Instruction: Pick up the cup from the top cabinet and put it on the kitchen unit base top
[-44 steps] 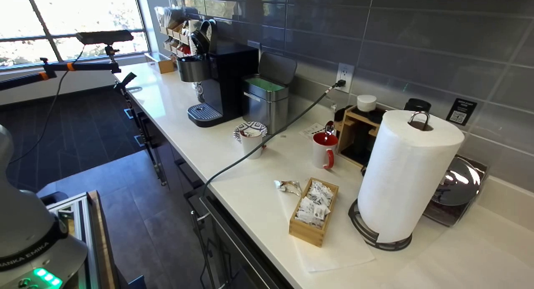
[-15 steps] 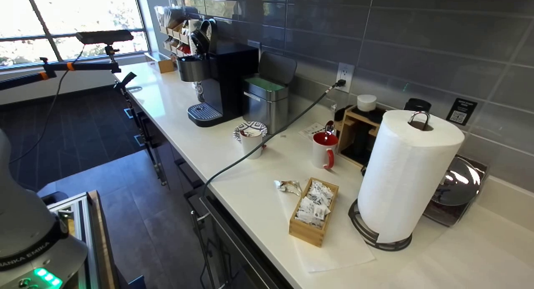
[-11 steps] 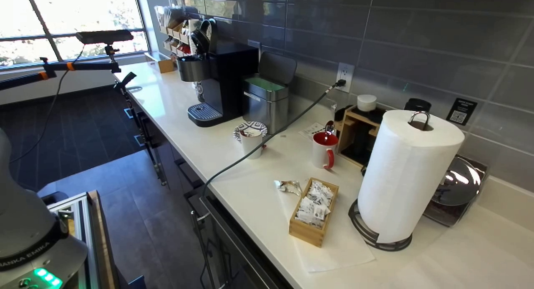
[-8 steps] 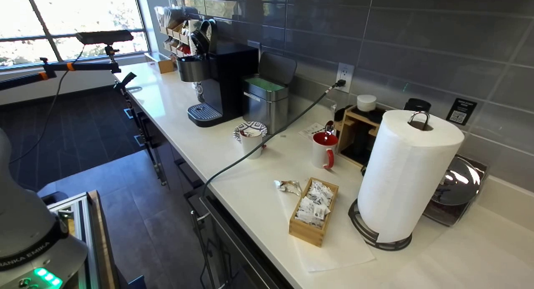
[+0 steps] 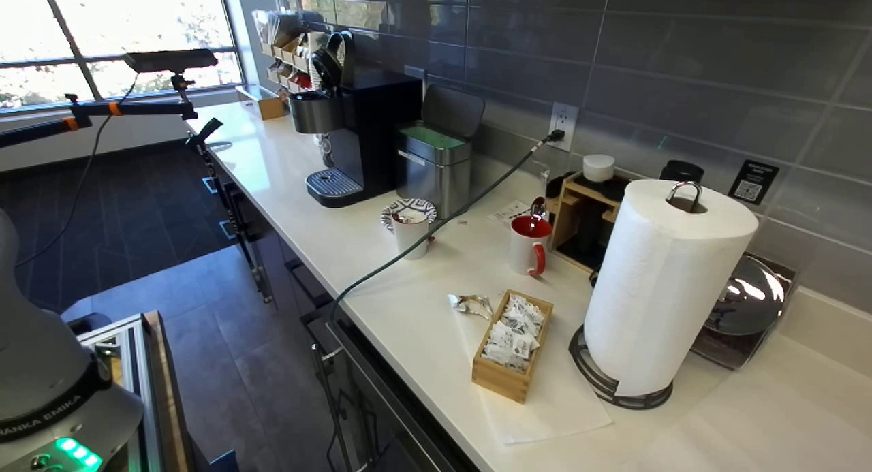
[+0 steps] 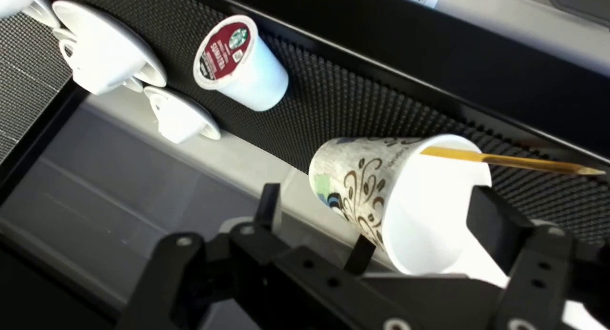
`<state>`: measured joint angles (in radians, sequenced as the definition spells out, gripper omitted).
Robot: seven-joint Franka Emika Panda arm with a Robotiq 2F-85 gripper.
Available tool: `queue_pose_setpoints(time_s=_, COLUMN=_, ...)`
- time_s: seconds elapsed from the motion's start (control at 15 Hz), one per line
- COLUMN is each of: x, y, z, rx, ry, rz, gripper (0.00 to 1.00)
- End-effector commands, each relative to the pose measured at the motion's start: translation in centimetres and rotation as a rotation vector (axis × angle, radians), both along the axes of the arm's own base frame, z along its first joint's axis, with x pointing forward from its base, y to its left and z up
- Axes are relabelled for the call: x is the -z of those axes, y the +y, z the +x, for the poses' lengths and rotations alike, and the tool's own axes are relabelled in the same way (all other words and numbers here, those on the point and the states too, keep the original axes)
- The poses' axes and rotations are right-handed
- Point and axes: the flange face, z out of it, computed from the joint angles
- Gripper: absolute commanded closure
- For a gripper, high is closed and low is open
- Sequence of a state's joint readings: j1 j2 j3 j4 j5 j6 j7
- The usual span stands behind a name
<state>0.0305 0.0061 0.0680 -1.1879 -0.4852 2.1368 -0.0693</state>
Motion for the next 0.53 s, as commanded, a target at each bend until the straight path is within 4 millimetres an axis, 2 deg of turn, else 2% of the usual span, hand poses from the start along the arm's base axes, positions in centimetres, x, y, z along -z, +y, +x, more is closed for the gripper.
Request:
queue_pose_setpoints(time_s=0.0, x=1.7, y=0.6, z=2.4, rx=0.070, ry=-0.034, rz=0.026, gripper=0.00)
queue_pose_setpoints(time_s=0.2, x=1.8, y=1.2, z=3.3, rx=0.105, ry=-0.077, rz=0.057, gripper=0.00)
queue_pose_setpoints(time_s=0.27, x=1.7, y=1.3, z=3.5, rx=0.117, ry=-0.092, rz=0.065, gripper=0.05)
queue_pose_setpoints(time_s=0.33, x=1.5, y=1.2, z=3.6, rx=0.133, ry=-0.108, rz=0.076, gripper=0.23)
queue_pose_setpoints(time_s=0.4, x=1.4, y=1.2, z=3.8, rx=0.149, ry=-0.121, rz=0.084, gripper=0.29)
queue_pose_setpoints(time_s=0.47, x=1.4, y=1.2, z=3.9, rx=0.164, ry=-0.132, rz=0.090, gripper=0.30)
